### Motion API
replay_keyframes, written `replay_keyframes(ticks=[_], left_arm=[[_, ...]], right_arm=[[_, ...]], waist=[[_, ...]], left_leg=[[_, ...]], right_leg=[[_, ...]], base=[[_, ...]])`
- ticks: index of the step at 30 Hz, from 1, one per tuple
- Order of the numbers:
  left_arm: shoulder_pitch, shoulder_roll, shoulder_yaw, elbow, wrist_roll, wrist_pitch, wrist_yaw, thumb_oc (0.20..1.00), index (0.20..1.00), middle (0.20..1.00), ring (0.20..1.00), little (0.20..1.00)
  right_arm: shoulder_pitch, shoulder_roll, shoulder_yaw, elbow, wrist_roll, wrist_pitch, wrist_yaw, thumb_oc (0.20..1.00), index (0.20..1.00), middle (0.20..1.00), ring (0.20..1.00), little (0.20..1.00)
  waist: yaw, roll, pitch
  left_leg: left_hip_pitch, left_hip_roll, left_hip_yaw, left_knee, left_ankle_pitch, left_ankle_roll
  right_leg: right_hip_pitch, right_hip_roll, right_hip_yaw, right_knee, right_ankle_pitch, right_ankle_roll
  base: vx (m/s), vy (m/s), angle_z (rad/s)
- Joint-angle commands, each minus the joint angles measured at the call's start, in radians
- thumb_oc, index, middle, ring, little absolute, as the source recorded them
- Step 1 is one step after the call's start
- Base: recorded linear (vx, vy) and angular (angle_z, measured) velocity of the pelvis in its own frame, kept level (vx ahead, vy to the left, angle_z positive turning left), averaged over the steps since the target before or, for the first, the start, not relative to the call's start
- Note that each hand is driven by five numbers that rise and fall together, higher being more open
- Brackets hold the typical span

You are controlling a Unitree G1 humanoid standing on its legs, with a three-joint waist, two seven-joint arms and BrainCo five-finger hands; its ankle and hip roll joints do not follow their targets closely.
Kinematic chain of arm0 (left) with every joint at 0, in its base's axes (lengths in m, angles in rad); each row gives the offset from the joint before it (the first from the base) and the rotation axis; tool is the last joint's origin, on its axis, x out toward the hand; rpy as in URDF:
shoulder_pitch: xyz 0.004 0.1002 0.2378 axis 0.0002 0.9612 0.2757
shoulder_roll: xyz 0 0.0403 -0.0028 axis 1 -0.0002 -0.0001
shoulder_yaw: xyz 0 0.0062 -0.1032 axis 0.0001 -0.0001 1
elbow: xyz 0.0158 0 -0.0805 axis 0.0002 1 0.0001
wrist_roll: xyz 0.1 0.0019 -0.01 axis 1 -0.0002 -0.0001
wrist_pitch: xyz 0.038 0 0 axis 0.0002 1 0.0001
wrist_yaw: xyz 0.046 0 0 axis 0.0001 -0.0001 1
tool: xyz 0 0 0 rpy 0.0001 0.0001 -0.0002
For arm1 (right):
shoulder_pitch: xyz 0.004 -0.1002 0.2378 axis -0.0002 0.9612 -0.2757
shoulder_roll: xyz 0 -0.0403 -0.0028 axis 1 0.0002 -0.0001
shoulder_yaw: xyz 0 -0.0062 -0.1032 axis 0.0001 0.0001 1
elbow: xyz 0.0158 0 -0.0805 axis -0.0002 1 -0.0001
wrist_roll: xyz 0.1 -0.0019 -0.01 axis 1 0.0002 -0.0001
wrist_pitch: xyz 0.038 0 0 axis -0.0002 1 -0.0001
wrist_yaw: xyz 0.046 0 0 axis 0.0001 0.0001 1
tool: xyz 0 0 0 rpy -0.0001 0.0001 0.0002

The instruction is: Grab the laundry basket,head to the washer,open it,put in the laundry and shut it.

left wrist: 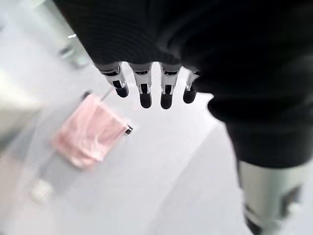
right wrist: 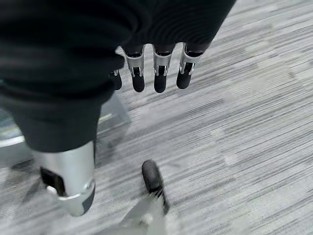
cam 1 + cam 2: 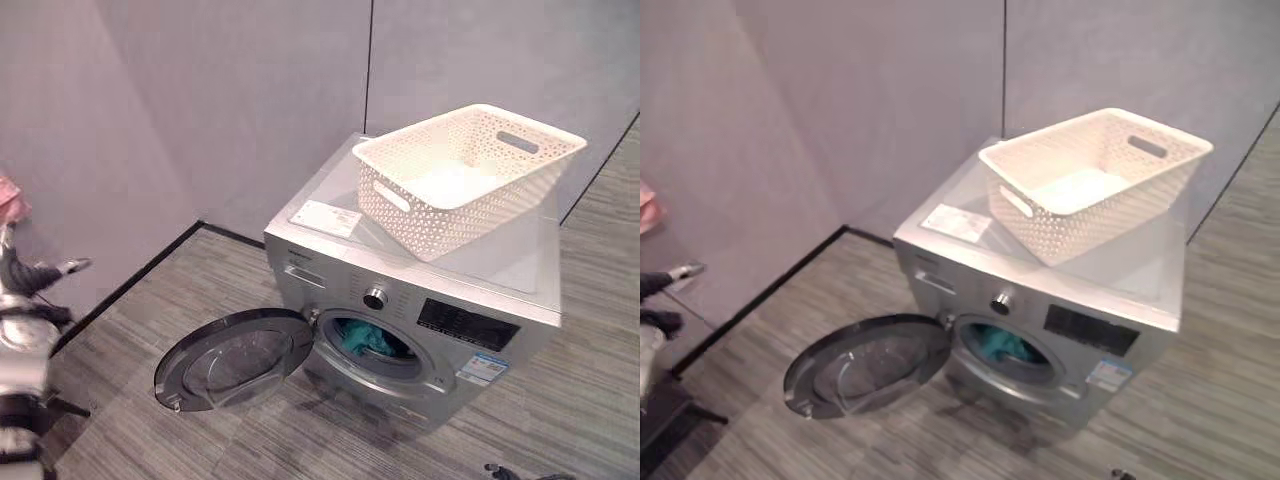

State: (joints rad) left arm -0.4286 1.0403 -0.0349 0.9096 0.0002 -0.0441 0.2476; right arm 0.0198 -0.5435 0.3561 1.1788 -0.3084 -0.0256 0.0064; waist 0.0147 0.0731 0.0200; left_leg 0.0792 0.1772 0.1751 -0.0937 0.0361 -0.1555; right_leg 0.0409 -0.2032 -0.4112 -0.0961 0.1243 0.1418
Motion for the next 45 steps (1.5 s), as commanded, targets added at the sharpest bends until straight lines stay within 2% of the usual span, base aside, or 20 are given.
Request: replay_keyframes(ticks=[1,3,5,11,12,13,18,21,22,23,24,25,29,34,35,36,37,38,42,45], left_arm=[[-0.188,0.027,-0.113,0.159,0.004,0.026,-0.086,1.000,1.000,1.000,1.000,1.000],[-0.332,0.029,-0.238,0.316,0.080,0.045,-0.121,1.000,1.000,1.000,1.000,1.000],[-0.418,0.015,-0.306,0.399,0.130,0.063,-0.147,1.000,1.000,1.000,1.000,1.000],[-0.483,-0.017,-0.316,0.451,0.135,0.096,-0.162,1.000,1.000,1.000,1.000,1.000],[-0.483,-0.017,-0.316,0.451,0.135,0.096,-0.162,1.000,1.000,1.000,1.000,1.000],[-0.515,-0.049,-0.326,0.455,0.103,0.098,-0.143,1.000,1.000,1.000,1.000,1.000],[-0.606,-0.064,-0.331,0.447,0.027,0.091,-0.088,1.000,1.000,1.000,1.000,1.000],[-0.609,-0.121,-0.314,0.412,-0.031,0.071,-0.035,1.000,1.000,1.000,1.000,1.000],[-0.629,-0.160,-0.348,0.407,-0.050,0.064,-0.032,1.000,1.000,1.000,1.000,1.000],[-0.629,-0.160,-0.349,0.408,-0.051,0.064,-0.032,1.000,1.000,1.000,1.000,1.000],[-0.655,-0.209,-0.356,0.408,-0.060,0.056,-0.030,1.000,1.000,1.000,1.000,1.000],[-0.654,-0.228,-0.368,0.408,-0.076,0.040,-0.022,1.000,1.000,1.000,1.000,1.000],[-0.624,-0.265,-0.398,0.371,-0.090,0.012,-0.045,1.000,1.000,1.000,1.000,1.000],[-0.430,-0.316,-0.394,0.148,-0.156,-0.047,-0.116,1.000,1.000,1.000,1.000,1.000],[-0.350,-0.320,-0.373,0.037,-0.185,-0.039,-0.107,1.000,1.000,1.000,1.000,1.000],[-0.266,-0.322,-0.324,-0.049,-0.201,-0.051,-0.098,1.000,1.000,1.000,1.000,1.000],[-0.264,-0.323,-0.323,-0.050,-0.200,-0.051,-0.097,1.000,1.000,1.000,1.000,1.000],[-0.159,-0.359,-0.300,-0.129,-0.236,-0.050,-0.140,1.000,1.000,1.000,1.000,1.000],[-0.059,-0.468,-0.400,-0.274,-0.254,-0.065,-0.183,1.000,1.000,1.000,1.000,1.000],[-0.030,-0.506,-0.436,-0.330,-0.292,-0.060,-0.210,1.000,1.000,1.000,1.000,1.000]], right_arm=[[-0.074,-0.022,0.027,0.041,0.010,0.003,0.006,1.000,1.000,1.000,1.000,1.000],[-0.109,-0.039,0.036,0.080,0.014,0.009,0.005,1.000,1.000,1.000,1.000,1.000],[-0.135,-0.063,0.029,0.111,0.027,0.013,0.005,1.000,1.000,1.000,1.000,1.000],[-0.210,-0.129,0.006,0.145,0.078,0.024,0.001,1.000,1.000,1.000,1.000,1.000],[-0.210,-0.129,0.006,0.145,0.078,0.024,0.001,1.000,1.000,1.000,1.000,1.000],[-0.251,-0.055,0.042,0.141,0.083,0.033,-0.039,1.000,1.000,1.000,1.000,1.000],[-0.268,-0.049,0.037,0.118,0.124,0.028,-0.070,1.000,1.000,1.000,1.000,1.000],[-0.295,-0.055,0.044,0.103,0.149,0.015,-0.088,1.000,1.000,1.000,1.000,1.000],[-0.405,-0.021,0.109,0.100,0.170,0.034,-0.102,1.000,1.000,1.000,1.000,1.000],[-0.405,-0.020,0.109,0.101,0.170,0.034,-0.102,1.000,1.000,1.000,1.000,1.000],[-0.457,0.035,0.136,0.068,0.176,0.036,-0.118,1.000,1.000,1.000,1.000,1.000],[-0.420,0.048,0.126,0.045,0.187,0.013,-0.150,1.000,1.000,1.000,1.000,1.000],[-0.401,0.043,0.109,0.028,0.206,-0.008,-0.166,1.000,1.000,1.000,1.000,1.000],[-0.362,-0.012,0.086,-0.007,0.201,-0.028,-0.161,1.000,1.000,1.000,1.000,1.000],[-0.341,0.029,0.122,-0.259,0.129,0.030,-0.180,1.000,1.000,1.000,1.000,1.000],[-0.235,0.015,0.093,-0.477,0.082,0.022,-0.159,1.000,1.000,1.000,1.000,1.000],[-0.232,0.014,0.092,-0.480,0.081,0.024,-0.158,1.000,1.000,1.000,1.000,1.000],[-0.071,-0.015,0.054,-0.619,0.036,0.005,-0.136,1.000,1.000,1.000,1.000,1.000],[-0.076,0.008,0.066,-0.440,0.006,-0.001,-0.152,1.000,1.000,1.000,1.000,1.000],[-0.098,0.008,0.067,-0.399,0.001,0.007,-0.148,1.000,1.000,1.000,1.000,1.000]], waist=[[-0.015,-0.063,0.050],[-0.027,-0.078,0.073],[-0.030,-0.098,0.102],[-0.029,-0.149,0.190],[-0.029,-0.149,0.190],[-0.021,-0.154,0.219],[-0.027,-0.176,0.268],[-0.030,-0.192,0.311],[-0.013,-0.188,0.318],[-0.013,-0.188,0.318],[-0.006,-0.190,0.323],[-0.011,-0.197,0.328],[-0.019,-0.205,0.324],[-0.026,-0.196,0.318],[-0.032,-0.196,0.319],[-0.039,-0.196,0.321],[-0.040,-0.195,0.319],[-0.059,-0.201,0.322],[-0.059,-0.177,0.311],[-0.059,-0.164,0.309]], left_leg=[[-0.047,0.037,-0.003,0.006,-0.006,0.004],[-0.074,0.045,0.001,0.006,0.004,0.003],[-0.115,0.058,-0.007,0.006,0.015,0.001],[-0.245,0.079,-0.036,0.006,0.049,-0.001],[-0.245,0.079,-0.036,0.006,0.049,-0.001],[-0.279,0.078,-0.047,0.006,0.060,0.004],[-0.347,0.077,-0.070,0.008,0.085,0.005],[-0.410,0.070,-0.102,0.012,0.103,0.005],[-0.430,0.068,-0.117,0.013,0.108,0.006],[-0.430,0.068,-0.118,0.013,0.108,0.006],[-0.442,0.066,-0.125,0.012,0.112,0.007],[-0.454,0.067,-0.132,0.011,0.113,0.008],[-0.464,0.069,-0.134,0.007,0.114,0.008],[-0.450,0.065,-0.126,0.006,0.107,0.011],[-0.441,0.066,-0.120,0.006,0.101,0.012],[-0.432,0.067,-0.112,0.006,0.096,0.012],[-0.434,0.066,-0.112,0.006,0.097,0.013],[-0.409,0.074,-0.094,0.006,0.091,0.013],[-0.365,0.074,-0.078,0.008,0.078,0.019],[-0.341,0.075,-0.067,0.008,0.072,0.020]], right_leg=[[0.038,-0.052,-0.014,0.009,-0.077,0.061],[0.009,-0.047,-0.012,0.009,-0.068,0.064],[-0.026,-0.041,-0.013,0.009,-0.061,0.065],[-0.149,-0.033,0.005,0.009,-0.033,0.064],[-0.149,-0.033,0.005,0.009,-0.033,0.064],[-0.183,-0.036,0.012,0.009,-0.022,0.064],[-0.239,-0.033,0.015,0.009,-0.006,0.064],[-0.278,-0.031,0.007,0.009,0.005,0.063],[-0.287,-0.032,0.001,0.009,0.006,0.059],[-0.287,-0.032,0.001,0.009,0.006,0.059],[-0.296,-0.030,0.002,0.009,0.006,0.057],[-0.312,-0.029,0.003,0.009,0.011,0.057],[-0.321,-0.028,0.006,0.009,0.015,0.059],[-0.313,-0.031,0.010,0.009,0.014,0.057],[-0.310,-0.030,0.021,0.009,0.013,0.057],[-0.309,-0.031,0.027,0.009,0.014,0.057],[-0.311,-0.032,0.027,0.009,0.015,0.057],[-0.304,-0.027,0.040,0.009,0.010,0.054],[-0.273,-0.028,0.049,0.010,-0.004,0.048],[-0.259,-0.028,0.059,0.010,-0.008,0.045]], base=[[-0.05,0.011,0.01],[-0.08,-0.005,-0.04],[-0.13,-0.014,0.01],[-0.11,0.009,0.04],[-0.13,0.051,0.04],[-0.07,0.032,0.02],[-0.06,0.016,0.07],[-0.05,-0.017,0.27],[-0.03,-0.021,0.15],[-0.02,-0.040,0.14],[0.00,-0.035,0.08],[0.00,-0.043,0.13],[0.02,-0.019,0.17],[0.01,0.003,0.04],[0.00,0.030,-0.04],[0.00,0.032,-0.08],[-0.01,0.041,-0.20],[0.00,0.015,-0.27],[0.02,0.006,-0.12],[0.00,0.003,-0.09]])
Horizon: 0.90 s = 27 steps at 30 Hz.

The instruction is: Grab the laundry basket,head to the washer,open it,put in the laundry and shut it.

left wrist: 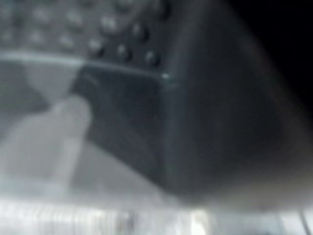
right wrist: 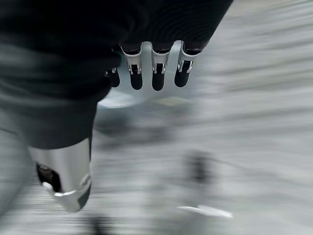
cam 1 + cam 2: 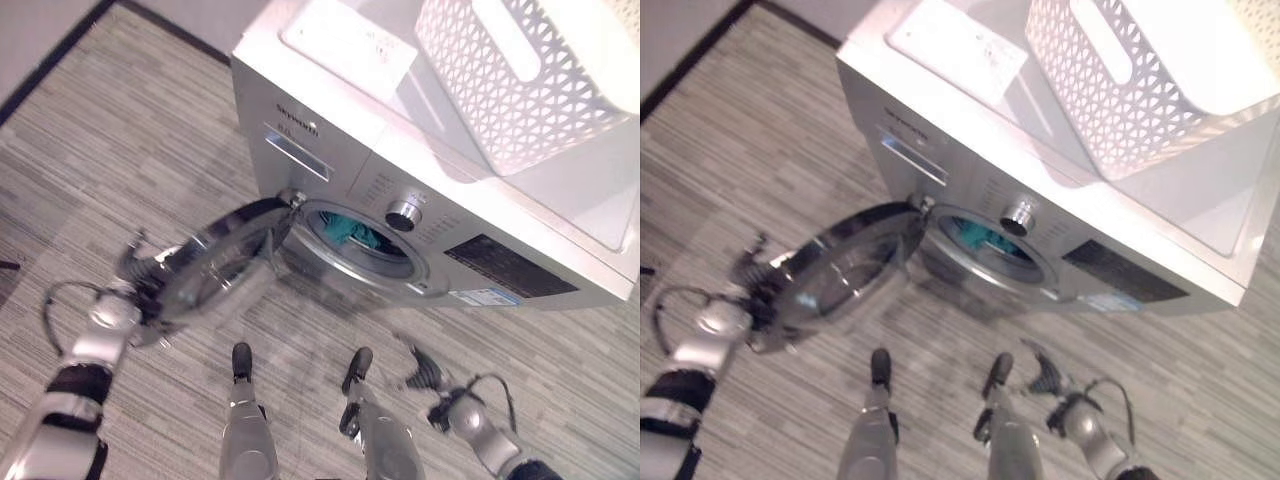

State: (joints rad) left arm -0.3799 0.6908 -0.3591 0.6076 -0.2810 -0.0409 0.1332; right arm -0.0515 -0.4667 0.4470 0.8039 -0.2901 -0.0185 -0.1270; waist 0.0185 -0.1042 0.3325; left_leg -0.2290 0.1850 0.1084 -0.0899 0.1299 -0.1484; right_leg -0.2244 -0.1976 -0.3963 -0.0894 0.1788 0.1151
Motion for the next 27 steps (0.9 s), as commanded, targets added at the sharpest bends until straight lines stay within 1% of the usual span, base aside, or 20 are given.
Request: replay_keyframes(ticks=[1,2,4,5,6,7,11,12,13,14,15,16,17,18,19,20,23,24,25,27], left_arm=[[-0.062,-0.197,-0.147,-0.070,-0.054,-0.061,-0.124,1.000,1.000,1.000,1.000,1.000],[-0.062,-0.197,-0.148,-0.070,-0.055,-0.060,-0.124,1.000,1.000,1.000,1.000,1.000],[-0.068,-0.263,-0.213,-0.085,-0.093,-0.053,-0.155,1.000,1.000,1.000,1.000,1.000],[-0.068,-0.264,-0.214,-0.085,-0.093,-0.054,-0.155,1.000,1.000,1.000,1.000,1.000],[-0.094,-0.316,-0.257,-0.069,-0.104,-0.051,-0.163,1.000,1.000,1.000,1.000,1.000],[-0.094,-0.316,-0.257,-0.068,-0.104,-0.052,-0.163,1.000,1.000,1.000,1.000,1.000],[-0.178,-0.432,-0.316,-0.003,-0.127,-0.049,-0.156,1.000,1.000,1.000,1.000,1.000],[-0.210,-0.467,-0.331,0.022,-0.132,-0.049,-0.154,1.000,1.000,1.000,1.000,1.000],[-0.284,-0.547,-0.371,0.070,-0.120,-0.063,-0.146,1.000,1.000,1.000,1.000,1.000],[-0.285,-0.549,-0.371,0.072,-0.120,-0.064,-0.146,1.000,1.000,1.000,1.000,1.000],[-0.312,-0.591,-0.382,0.095,-0.127,-0.069,-0.144,1.000,1.000,1.000,1.000,1.000],[-0.313,-0.593,-0.382,0.098,-0.127,-0.071,-0.144,1.000,1.000,1.000,1.000,1.000],[-0.352,-0.679,-0.393,0.162,-0.150,-0.084,-0.128,1.000,1.000,1.000,1.000,1.000],[-0.373,-0.736,-0.402,0.192,-0.157,-0.085,-0.123,1.000,1.000,1.000,1.000,1.000],[-0.374,-0.739,-0.402,0.195,-0.157,-0.086,-0.124,1.000,1.000,1.000,1.000,1.000],[-0.406,-0.803,-0.415,0.235,-0.158,-0.095,-0.108,1.000,1.000,1.000,1.000,1.000],[-0.411,-0.853,-0.445,0.234,-0.178,-0.107,-0.092,1.000,1.000,1.000,1.000,1.000],[-0.410,-0.853,-0.446,0.234,-0.178,-0.107,-0.091,1.000,1.000,1.000,1.000,1.000],[-0.409,-0.870,-0.464,0.211,-0.191,-0.111,-0.103,1.000,1.000,1.000,1.000,1.000],[-0.407,-0.875,-0.471,0.203,-0.197,-0.113,-0.105,1.000,1.000,1.000,1.000,1.000]], right_arm=[[-0.034,-0.077,-0.025,-0.020,-0.024,0.004,-0.012,1.000,1.000,1.000,1.000,1.000],[-0.033,-0.077,-0.025,-0.020,-0.024,0.005,-0.011,1.000,1.000,1.000,1.000,1.000],[-0.056,-0.080,-0.015,0.003,-0.028,0.006,-0.011,1.000,1.000,1.000,1.000,1.000],[-0.057,-0.080,-0.016,0.003,-0.028,0.005,-0.011,1.000,1.000,1.000,1.000,1.000],[-0.088,-0.065,0.001,0.054,-0.026,0.010,-0.015,1.000,1.000,1.000,1.000,1.000],[-0.088,-0.065,0.001,0.054,-0.026,0.010,-0.015,1.000,1.000,1.000,1.000,1.000],[-0.141,-0.031,0.054,0.128,-0.040,0.020,-0.013,1.000,1.000,1.000,1.000,1.000],[-0.155,-0.020,0.067,0.158,-0.040,0.021,-0.013,1.000,1.000,1.000,1.000,1.000],[-0.168,0.001,0.096,0.222,-0.046,0.025,-0.015,1.000,1.000,1.000,1.000,1.000],[-0.168,0.000,0.096,0.223,-0.046,0.024,-0.015,1.000,1.000,1.000,1.000,1.000],[-0.167,0.010,0.101,0.247,-0.044,0.024,-0.018,1.000,1.000,1.000,1.000,1.000],[-0.167,0.009,0.101,0.248,-0.044,0.023,-0.018,1.000,1.000,1.000,1.000,1.000],[-0.158,0.023,0.105,0.293,-0.036,0.021,-0.023,1.000,1.000,1.000,1.000,1.000],[-0.157,0.030,0.108,0.316,-0.032,0.022,-0.028,1.000,1.000,1.000,1.000,1.000],[-0.157,0.030,0.107,0.317,-0.032,0.022,-0.028,1.000,1.000,1.000,1.000,1.000],[-0.151,0.037,0.113,0.342,-0.033,0.025,-0.034,1.000,1.000,1.000,1.000,1.000],[-0.141,0.050,0.113,0.380,-0.024,0.030,-0.049,1.000,1.000,1.000,1.000,1.000],[-0.140,0.051,0.113,0.381,-0.024,0.030,-0.050,1.000,1.000,1.000,1.000,1.000],[-0.133,0.054,0.119,0.389,-0.027,0.028,-0.047,1.000,1.000,1.000,1.000,1.000],[-0.134,0.055,0.122,0.388,-0.029,0.026,-0.050,1.000,1.000,1.000,1.000,1.000]], waist=[[-0.069,0.023,-0.010],[-0.068,0.023,-0.010],[-0.083,0.038,-0.025],[-0.082,0.038,-0.024],[-0.092,0.050,-0.035],[-0.092,0.050,-0.035],[-0.127,0.074,-0.065],[-0.137,0.081,-0.073],[-0.171,0.100,-0.094],[-0.170,0.101,-0.093],[-0.185,0.106,-0.102],[-0.184,0.107,-0.102],[-0.207,0.113,-0.116],[-0.221,0.115,-0.122],[-0.220,0.117,-0.121],[-0.239,0.119,-0.130],[-0.251,0.133,-0.136],[-0.250,0.133,-0.136],[-0.252,0.146,-0.137],[-0.253,0.151,-0.138]], left_leg=[[-0.009,0.067,0.013,0.003,-0.027,0.014],[-0.008,0.067,0.014,0.003,-0.027,0.014],[0.026,0.066,0.038,0.003,-0.035,0.015],[0.027,0.067,0.039,0.003,-0.035,0.015],[0.048,0.067,0.057,0.003,-0.041,0.016],[0.048,0.068,0.057,0.003,-0.041,0.016],[0.089,0.079,0.117,0.003,-0.052,0.012],[0.101,0.081,0.134,0.003,-0.054,0.010],[0.127,0.084,0.168,0.003,-0.061,0.007],[0.128,0.084,0.170,0.003,-0.061,0.007],[0.138,0.083,0.181,0.003,-0.063,0.005],[0.138,0.084,0.182,0.003,-0.063,0.005],[0.147,0.085,0.193,0.003,-0.064,0.003],[0.150,0.085,0.195,0.003,-0.064,0.002],[0.150,0.085,0.195,0.003,-0.064,0.002],[0.153,0.083,0.200,0.003,-0.066,0.001],[0.158,0.080,0.203,0.003,-0.067,-0.002],[0.158,0.080,0.203,0.003,-0.067,-0.002],[0.161,0.082,0.204,0.003,-0.065,-0.005],[0.165,0.084,0.207,0.003,-0.064,-0.006]], right_leg=[[0.015,-0.031,0.054,0.004,-0.065,0.070],[0.016,-0.031,0.055,0.004,-0.065,0.070],[0.024,-0.027,0.075,0.004,-0.069,0.068],[0.024,-0.027,0.076,0.004,-0.069,0.068],[0.028,-0.024,0.092,0.004,-0.070,0.068],[0.028,-0.024,0.093,0.004,-0.070,0.068],[0.025,-0.017,0.130,0.002,-0.072,0.067],[0.025,-0.014,0.140,0.002,-0.072,0.068],[0.024,-0.010,0.162,0.002,-0.075,0.070],[0.024,-0.010,0.163,0.002,-0.075,0.070],[0.024,-0.008,0.171,0.002,-0.077,0.071],[0.024,-0.008,0.172,0.002,-0.077,0.071],[0.024,-0.008,0.177,0.002,-0.078,0.069],[0.024,-0.008,0.179,0.002,-0.078,0.069],[0.024,-0.008,0.179,0.002,-0.078,0.069],[0.023,-0.008,0.181,0.002,-0.078,0.067],[0.028,-0.012,0.177,0.002,-0.080,0.067],[0.028,-0.012,0.177,0.002,-0.080,0.067],[0.034,-0.010,0.177,0.002,-0.085,0.066],[0.035,-0.008,0.181,0.002,-0.087,0.066]], base=[[0.00,-0.004,-0.24],[0.01,-0.013,-0.36],[0.01,-0.010,-0.25],[0.01,-0.017,-0.21],[0.01,-0.016,-0.21],[0.01,-0.010,-0.26],[0.02,-0.006,-0.20],[0.06,-0.008,-0.29],[0.05,-0.015,-0.29],[0.06,-0.006,-0.24],[0.03,-0.001,-0.27],[0.06,-0.025,-0.27],[0.05,-0.039,-0.17],[0.05,-0.040,-0.10],[0.03,-0.046,-0.14],[0.04,-0.041,-0.36],[0.03,-0.042,-0.27],[0.02,-0.076,-0.26],[0.02,-0.054,-0.27],[0.02,-0.044,-0.31]])
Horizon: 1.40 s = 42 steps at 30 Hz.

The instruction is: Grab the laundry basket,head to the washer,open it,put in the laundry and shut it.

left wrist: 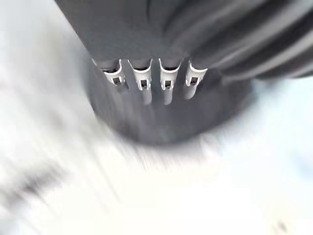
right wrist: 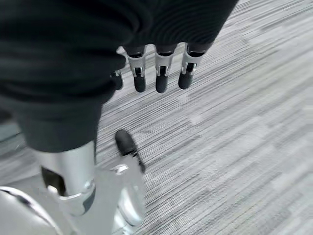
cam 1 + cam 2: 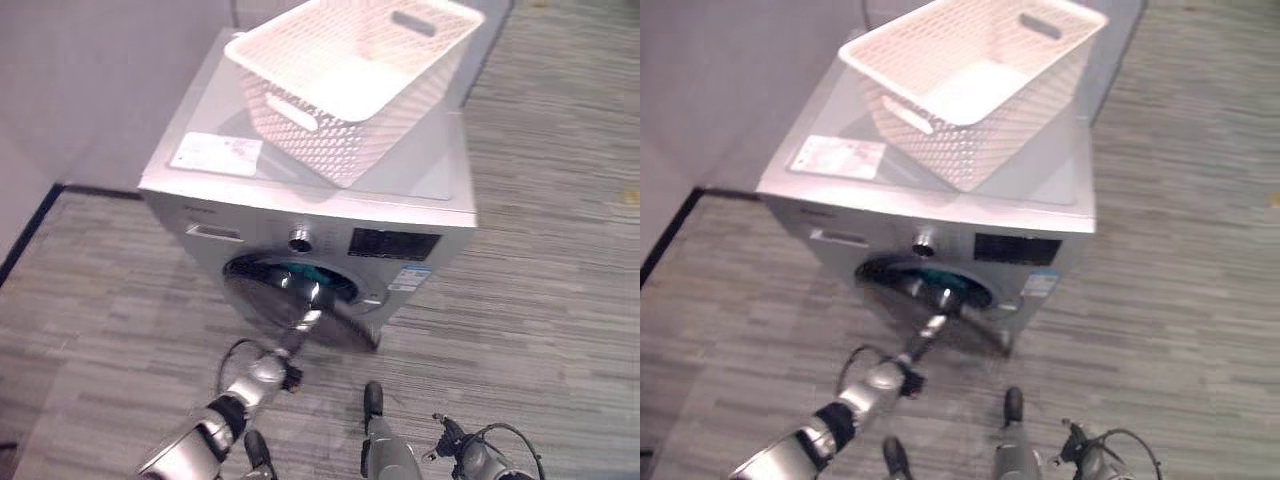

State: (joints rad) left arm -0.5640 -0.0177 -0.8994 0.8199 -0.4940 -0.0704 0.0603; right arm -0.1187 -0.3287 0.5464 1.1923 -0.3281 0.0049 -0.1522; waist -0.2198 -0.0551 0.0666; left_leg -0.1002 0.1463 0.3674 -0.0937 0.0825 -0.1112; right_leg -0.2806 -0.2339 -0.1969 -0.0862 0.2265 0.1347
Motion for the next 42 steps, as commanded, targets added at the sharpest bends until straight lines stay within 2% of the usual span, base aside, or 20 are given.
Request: replay_keyframes(ticks=[1,8,10,13,14,15,16,17,18,20,22,24,27,28,31,35,36,38,41,42], left_arm=[[-0.227,-0.183,0.056,-0.015,0.022,-0.082,-0.042,1.000,1.000,1.000,1.000,1.000],[-0.235,-0.123,0.049,-0.119,0.071,-0.139,-0.041,1.000,1.000,1.000,1.000,1.000],[-0.148,-0.012,0.057,-0.245,0.065,-0.167,-0.081,1.000,1.000,1.000,1.000,1.000],[-0.027,0.098,0.071,-0.316,0.071,-0.174,-0.135,1.000,1.000,1.000,1.000,1.000],[-0.026,0.100,0.071,-0.318,0.071,-0.173,-0.135,1.000,1.000,1.000,1.000,1.000],[0.016,0.142,0.082,-0.342,0.085,-0.179,-0.150,1.000,1.000,1.000,1.000,1.000],[0.096,0.237,0.106,-0.418,0.099,-0.191,-0.173,1.000,1.000,1.000,1.000,1.000],[0.098,0.240,0.106,-0.421,0.099,-0.189,-0.173,1.000,1.000,1.000,1.000,1.000],[0.141,0.298,0.125,-0.477,0.097,-0.195,-0.188,1.000,1.000,1.000,1.000,1.000],[0.235,0.455,0.175,-0.634,0.103,-0.224,-0.210,1.000,1.000,1.000,1.000,1.000],[0.326,0.587,0.237,-0.782,0.099,-0.239,-0.230,1.000,1.000,1.000,1.000,1.000],[0.465,0.727,0.355,-0.897,0.071,-0.246,-0.250,1.000,1.000,1.000,1.000,1.000],[0.591,0.841,0.451,-0.924,0.144,-0.248,-0.253,1.000,1.000,1.000,1.000,1.000],[0.599,0.887,0.407,-0.854,0.217,-0.257,-0.274,1.000,1.000,1.000,1.000,1.000],[0.576,0.885,0.341,-0.777,0.267,-0.260,-0.284,1.000,1.000,1.000,1.000,1.000],[0.497,0.870,0.207,-0.581,0.495,-0.262,-0.274,1.000,1.000,1.000,1.000,1.000],[0.471,0.850,0.162,-0.465,0.621,-0.268,-0.264,1.000,1.000,1.000,1.000,1.000],[0.450,0.836,0.140,-0.415,0.681,-0.269,-0.259,1.000,1.000,1.000,1.000,1.000],[0.322,0.683,0.072,-0.096,0.959,-0.212,-0.173,1.000,1.000,1.000,1.000,1.000],[0.318,0.674,0.069,-0.086,0.964,-0.215,-0.166,1.000,1.000,1.000,1.000,1.000]], right_arm=[[-0.085,-0.083,0.023,-0.007,0.023,-0.005,-0.031,1.000,1.000,1.000,1.000,1.000],[-0.085,-0.080,0.017,0.009,0.032,-0.025,-0.058,1.000,1.000,1.000,1.000,1.000],[-0.037,-0.081,-0.005,0.041,0.013,-0.032,-0.060,1.000,1.000,1.000,1.000,1.000],[-0.007,-0.069,-0.034,0.069,0.008,-0.033,-0.059,1.000,1.000,1.000,1.000,1.000],[-0.006,-0.068,-0.034,0.069,0.008,-0.033,-0.059,1.000,1.000,1.000,1.000,1.000],[0.003,-0.063,-0.051,0.074,0.013,-0.036,-0.058,1.000,1.000,1.000,1.000,1.000],[0.015,-0.054,-0.075,0.080,0.025,-0.040,-0.057,1.000,1.000,1.000,1.000,1.000],[0.015,-0.053,-0.074,0.080,0.025,-0.040,-0.057,1.000,1.000,1.000,1.000,1.000],[0.020,-0.048,-0.086,0.079,0.032,-0.044,-0.054,1.000,1.000,1.000,1.000,1.000],[0.032,-0.046,-0.112,0.078,0.048,-0.054,-0.049,1.000,1.000,1.000,1.000,1.000],[0.040,-0.041,-0.123,0.087,0.052,-0.059,-0.045,1.000,1.000,1.000,1.000,1.000],[0.052,-0.044,-0.124,0.057,0.058,-0.069,-0.030,1.000,1.000,1.000,1.000,1.000],[0.077,-0.050,-0.140,0.025,0.071,-0.087,-0.018,1.000,1.000,1.000,1.000,1.000],[0.076,-0.061,-0.138,0.002,0.074,-0.092,-0.010,1.000,1.000,1.000,1.000,1.000],[0.075,-0.067,-0.130,-0.020,0.078,-0.100,-0.007,1.000,1.000,1.000,1.000,1.000],[0.080,-0.092,-0.129,-0.052,0.073,-0.106,0.004,1.000,1.000,1.000,1.000,1.000],[0.076,-0.104,-0.125,-0.062,0.065,-0.105,0.004,1.000,1.000,1.000,1.000,1.000],[0.071,-0.110,-0.123,-0.064,0.061,-0.104,0.007,1.000,1.000,1.000,1.000,1.000],[0.036,-0.142,-0.102,-0.084,0.034,-0.095,-0.001,1.000,1.000,1.000,1.000,1.000],[0.035,-0.144,-0.104,-0.084,0.034,-0.095,0.000,1.000,1.000,1.000,1.000,1.000]], waist=[[-0.022,0.110,0.126],[-0.021,0.125,0.104],[0.004,0.132,0.095],[0.039,0.135,0.094],[0.038,0.134,0.093],[0.052,0.136,0.093],[0.077,0.139,0.091],[0.076,0.138,0.090],[0.090,0.140,0.090],[0.122,0.149,0.088],[0.144,0.154,0.089],[0.172,0.157,0.086],[0.198,0.162,0.087],[0.202,0.164,0.087],[0.196,0.161,0.087],[0.175,0.155,0.085],[0.161,0.151,0.086],[0.156,0.150,0.087],[0.120,0.133,0.110],[0.122,0.135,0.110]], left_leg=[[0.047,0.126,-0.040,0.006,-0.015,-0.046],[0.070,0.141,-0.005,0.006,-0.015,-0.055],[0.075,0.143,-0.024,0.006,-0.014,-0.056],[0.068,0.144,-0.040,0.006,0.006,-0.050],[0.067,0.144,-0.041,0.006,0.007,-0.050],[0.068,0.143,-0.049,0.006,0.007,-0.051],[0.068,0.142,-0.066,0.006,0.005,-0.052],[0.068,0.142,-0.066,0.006,0.005,-0.052],[0.069,0.140,-0.074,0.006,0.004,-0.052],[0.071,0.136,-0.087,0.006,0.001,-0.054],[0.074,0.133,-0.096,0.006,0.000,-0.055],[0.074,0.130,-0.104,0.006,0.000,-0.056],[0.074,0.126,-0.114,0.006,0.000,-0.056],[0.074,0.121,-0.119,0.006,-0.002,-0.056],[0.072,0.117,-0.121,0.006,-0.004,-0.055],[0.068,0.115,-0.117,0.006,-0.009,-0.053],[0.066,0.114,-0.112,0.006,-0.012,-0.053],[0.063,0.114,-0.109,0.006,-0.012,-0.052],[0.031,0.121,-0.099,0.006,-0.006,-0.052],[0.030,0.121,-0.099,0.006,-0.006,-0.052]], right_leg=[[0.090,0.035,-0.005,-0.001,-0.136,0.046],[0.091,0.052,0.014,-0.001,-0.145,0.043],[0.114,0.052,-0.007,-0.001,-0.154,0.042],[0.134,0.049,-0.037,-0.001,-0.149,0.029],[0.133,0.049,-0.038,-0.001,-0.149,0.029],[0.143,0.049,-0.047,-0.001,-0.152,0.029],[0.161,0.045,-0.062,-0.001,-0.156,0.028],[0.162,0.045,-0.063,-0.001,-0.156,0.029],[0.169,0.044,-0.070,-0.001,-0.157,0.028],[0.188,0.039,-0.088,-0.001,-0.158,0.029],[0.205,0.035,-0.104,-0.001,-0.160,0.031],[0.212,0.030,-0.115,-0.001,-0.158,0.032],[0.225,0.028,-0.130,-0.001,-0.161,0.032],[0.233,0.023,-0.140,-0.001,-0.160,0.035],[0.232,0.022,-0.140,-0.001,-0.160,0.037],[0.228,0.021,-0.136,-0.001,-0.161,0.040],[0.221,0.021,-0.133,-0.001,-0.161,0.042],[0.215,0.021,-0.129,-0.001,-0.160,0.043],[0.165,0.027,-0.106,-0.001,-0.152,0.044],[0.164,0.027,-0.105,-0.001,-0.152,0.044]], base=[[0.02,-0.019,-0.35],[0.01,-0.031,-0.31],[0.02,-0.046,-0.06],[-0.04,-0.051,0.10],[-0.06,-0.043,0.20],[0.01,-0.020,0.35],[0.01,-0.020,0.32],[0.01,-0.010,0.25],[0.02,-0.006,0.11],[0.03,0.005,0.18],[0.03,0.018,0.43],[0.01,0.011,0.28],[0.01,0.023,0.29],[0.03,0.028,0.36],[0.02,0.013,0.08],[0.04,0.023,-0.06],[0.04,0.030,-0.10],[0.01,0.031,-0.11],[-0.04,0.041,-0.05],[-0.08,0.035,-0.12]])
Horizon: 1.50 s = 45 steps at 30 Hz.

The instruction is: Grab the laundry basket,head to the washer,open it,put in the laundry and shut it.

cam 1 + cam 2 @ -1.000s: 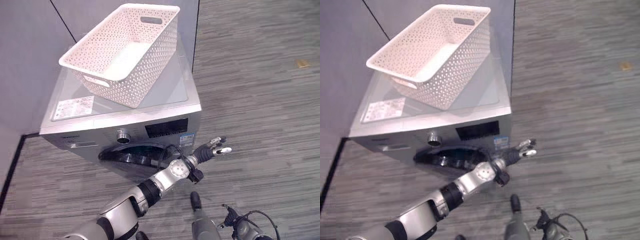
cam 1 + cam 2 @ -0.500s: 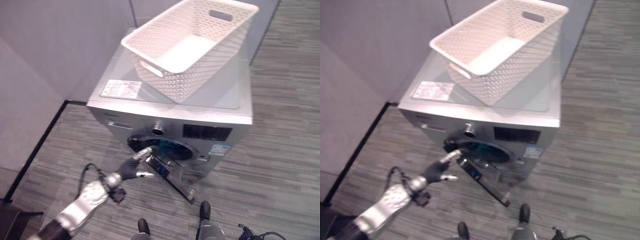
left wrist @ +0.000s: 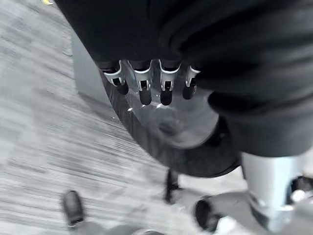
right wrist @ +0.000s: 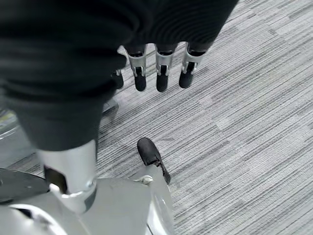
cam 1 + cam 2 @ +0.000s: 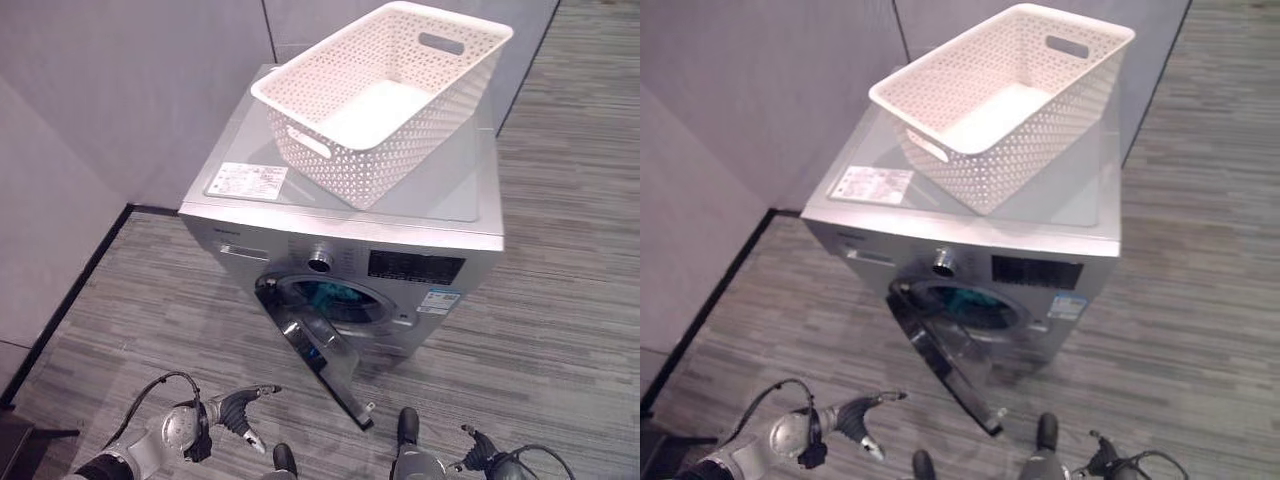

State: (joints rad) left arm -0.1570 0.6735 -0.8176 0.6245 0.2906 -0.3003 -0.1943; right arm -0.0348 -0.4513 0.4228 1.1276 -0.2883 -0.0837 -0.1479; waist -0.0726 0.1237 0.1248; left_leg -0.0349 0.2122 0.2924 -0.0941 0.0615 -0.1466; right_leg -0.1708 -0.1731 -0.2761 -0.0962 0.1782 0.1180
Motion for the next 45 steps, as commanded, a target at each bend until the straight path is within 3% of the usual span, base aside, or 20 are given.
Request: replay_keyframes(ticks=[1,4,7,13,16,21,22,23,24,26,28,30,31,37,43,45], left_arm=[[-0.138,-0.054,-0.022,0.182,0.225,0.043,0.107,1.000,1.000,1.000,1.000,1.000],[-0.226,-0.116,-0.024,0.322,0.286,0.074,0.166,1.000,1.000,1.000,1.000,1.000],[-0.513,-0.116,0.003,0.552,0.327,0.163,0.265,1.000,1.000,1.000,1.000,1.000],[-0.873,-0.051,0.064,0.630,0.209,0.211,0.359,1.000,1.000,1.000,1.000,1.000],[-0.961,-0.046,0.059,0.633,0.173,0.209,0.378,1.000,1.000,1.000,1.000,1.000],[-1.127,-0.054,0.127,0.574,-0.118,0.163,0.417,1.000,1.000,1.000,1.000,1.000],[-1.150,-0.078,0.162,0.537,-0.247,0.140,0.413,1.000,1.000,1.000,1.000,1.000],[-1.151,-0.078,0.161,0.537,-0.249,0.140,0.412,1.000,1.000,1.000,1.000,1.000],[-1.165,-0.121,0.202,0.499,-0.410,0.115,0.413,1.000,1.000,1.000,1.000,1.000],[-1.182,-0.179,0.219,0.458,-0.536,0.086,0.397,1.000,1.000,1.000,1.000,1.000],[-1.189,-0.197,0.218,0.441,-0.567,0.081,0.387,1.000,1.000,1.000,1.000,1.000],[-1.193,-0.277,0.235,0.389,-0.700,0.057,0.366,1.000,1.000,1.000,1.000,1.000],[-1.197,-0.360,0.240,0.325,-0.772,0.036,0.350,1.000,1.000,1.000,1.000,1.000],[-1.074,-0.478,0.198,0.085,-0.754,-0.015,0.348,1.000,1.000,1.000,1.000,1.000],[-0.785,-0.492,0.204,-0.051,-0.726,-0.034,0.318,1.000,1.000,1.000,1.000,1.000],[-0.637,-0.459,0.202,-0.088,-0.698,-0.031,0.291,1.000,1.000,1.000,1.000,1.000]], right_arm=[[-0.064,-0.027,0.030,-0.029,-0.006,-0.003,-0.008,1.000,1.000,1.000,1.000,1.000],[-0.098,-0.039,0.043,-0.051,-0.001,0.003,-0.019,1.000,1.000,1.000,1.000,1.000],[-0.152,-0.068,0.082,-0.179,0.025,0.002,-0.043,1.000,1.000,1.000,1.000,1.000],[-0.130,-0.065,0.089,-0.271,0.050,-0.006,-0.063,1.000,1.000,1.000,1.000,1.000],[-0.128,-0.058,0.102,-0.278,0.046,-0.009,-0.063,1.000,1.000,1.000,1.000,1.000],[-0.111,-0.041,0.120,-0.287,0.050,-0.007,-0.058,1.000,1.000,1.000,1.000,1.000],[-0.111,-0.037,0.122,-0.286,0.054,-0.004,-0.059,1.000,1.000,1.000,1.000,1.000],[-0.111,-0.037,0.122,-0.286,0.054,-0.004,-0.059,1.000,1.000,1.000,1.000,1.000],[-0.121,-0.040,0.125,-0.286,0.058,0.000,-0.058,1.000,1.000,1.000,1.000,1.000],[-0.131,-0.040,0.122,-0.285,0.068,0.004,-0.062,1.000,1.000,1.000,1.000,1.000],[-0.134,-0.040,0.119,-0.284,0.070,0.006,-0.062,1.000,1.000,1.000,1.000,1.000],[-0.138,-0.042,0.118,-0.281,0.072,0.014,-0.066,1.000,1.000,1.000,1.000,1.000],[-0.143,-0.039,0.118,-0.280,0.074,0.019,-0.072,1.000,1.000,1.000,1.000,1.000],[-0.133,-0.041,0.117,-0.307,0.057,0.015,-0.074,1.000,1.000,1.000,1.000,1.000],[-0.086,-0.015,0.111,-0.304,0.034,0.014,-0.068,1.000,1.000,1.000,1.000,1.000],[-0.069,0.004,0.104,-0.290,0.024,0.015,-0.063,1.000,1.000,1.000,1.000,1.000]], waist=[[-0.037,-0.052,0.064],[-0.047,-0.060,0.084],[-0.077,-0.113,0.141],[-0.111,-0.166,0.162],[-0.121,-0.178,0.159],[-0.139,-0.183,0.144],[-0.141,-0.180,0.142],[-0.141,-0.180,0.142],[-0.145,-0.175,0.141],[-0.151,-0.170,0.138],[-0.151,-0.167,0.137],[-0.159,-0.164,0.138],[-0.166,-0.165,0.138],[-0.164,-0.167,0.134],[-0.136,-0.157,0.142],[-0.116,-0.145,0.138]], left_leg=[[-0.048,0.059,-0.022,0.007,0.019,-0.017],[-0.067,0.064,-0.032,0.007,0.009,-0.024],[-0.143,0.094,-0.027,0.007,0.042,-0.034],[-0.230,0.121,-0.049,0.007,0.073,-0.047],[-0.251,0.126,-0.051,0.007,0.078,-0.049],[-0.280,0.125,-0.053,0.007,0.087,-0.054],[-0.282,0.121,-0.053,0.007,0.088,-0.054],[-0.283,0.121,-0.053,0.007,0.088,-0.054],[-0.287,0.117,-0.055,0.007,0.090,-0.055],[-0.292,0.112,-0.054,0.007,0.089,-0.055],[-0.293,0.111,-0.055,0.007,0.089,-0.054],[-0.298,0.108,-0.058,0.007,0.088,-0.053],[-0.300,0.104,-0.062,0.007,0.086,-0.050],[-0.279,0.092,-0.055,0.007,0.073,-0.042],[-0.229,0.085,-0.048,0.007,0.059,-0.033],[-0.204,0.080,-0.047,0.007,0.051,-0.029]], right_leg=[[0.037,-0.031,-0.020,0.009,-0.099,0.060],[0.009,-0.024,0.000,0.009,-0.103,0.068],[-0.076,-0.008,0.025,0.009,-0.069,0.069],[-0.153,-0.001,0.028,0.009,-0.046,0.073],[-0.174,0.002,0.033,0.009,-0.040,0.075],[-0.208,0.001,0.038,0.009,-0.031,0.077],[-0.212,-0.002,0.039,0.009,-0.029,0.077],[-0.212,-0.001,0.038,0.009,-0.029,0.077],[-0.215,-0.005,0.039,0.009,-0.027,0.078],[-0.218,-0.008,0.039,0.009,-0.027,0.078],[-0.218,-0.009,0.039,0.009,-0.026,0.078],[-0.218,-0.012,0.036,0.009,-0.026,0.077],[-0.219,-0.013,0.036,0.009,-0.025,0.077],[-0.203,-0.018,0.040,0.009,-0.026,0.076],[-0.153,-0.028,0.034,0.009,-0.041,0.069],[-0.126,-0.032,0.031,0.009,-0.051,0.067]], base=[[-0.08,0.021,-0.21],[-0.06,0.017,-0.17],[-0.16,-0.042,-0.14],[-0.06,-0.065,-0.10],[-0.01,-0.046,0.05],[0.01,-0.028,0.05],[0.02,-0.010,0.04],[0.01,-0.009,0.04],[0.01,0.000,0.06],[0.00,-0.001,0.11],[0.00,-0.001,0.12],[0.00,-0.012,0.13],[0.00,-0.013,0.17],[0.00,-0.001,0.08],[-0.01,0.014,-0.06],[0.02,0.024,-0.05]])
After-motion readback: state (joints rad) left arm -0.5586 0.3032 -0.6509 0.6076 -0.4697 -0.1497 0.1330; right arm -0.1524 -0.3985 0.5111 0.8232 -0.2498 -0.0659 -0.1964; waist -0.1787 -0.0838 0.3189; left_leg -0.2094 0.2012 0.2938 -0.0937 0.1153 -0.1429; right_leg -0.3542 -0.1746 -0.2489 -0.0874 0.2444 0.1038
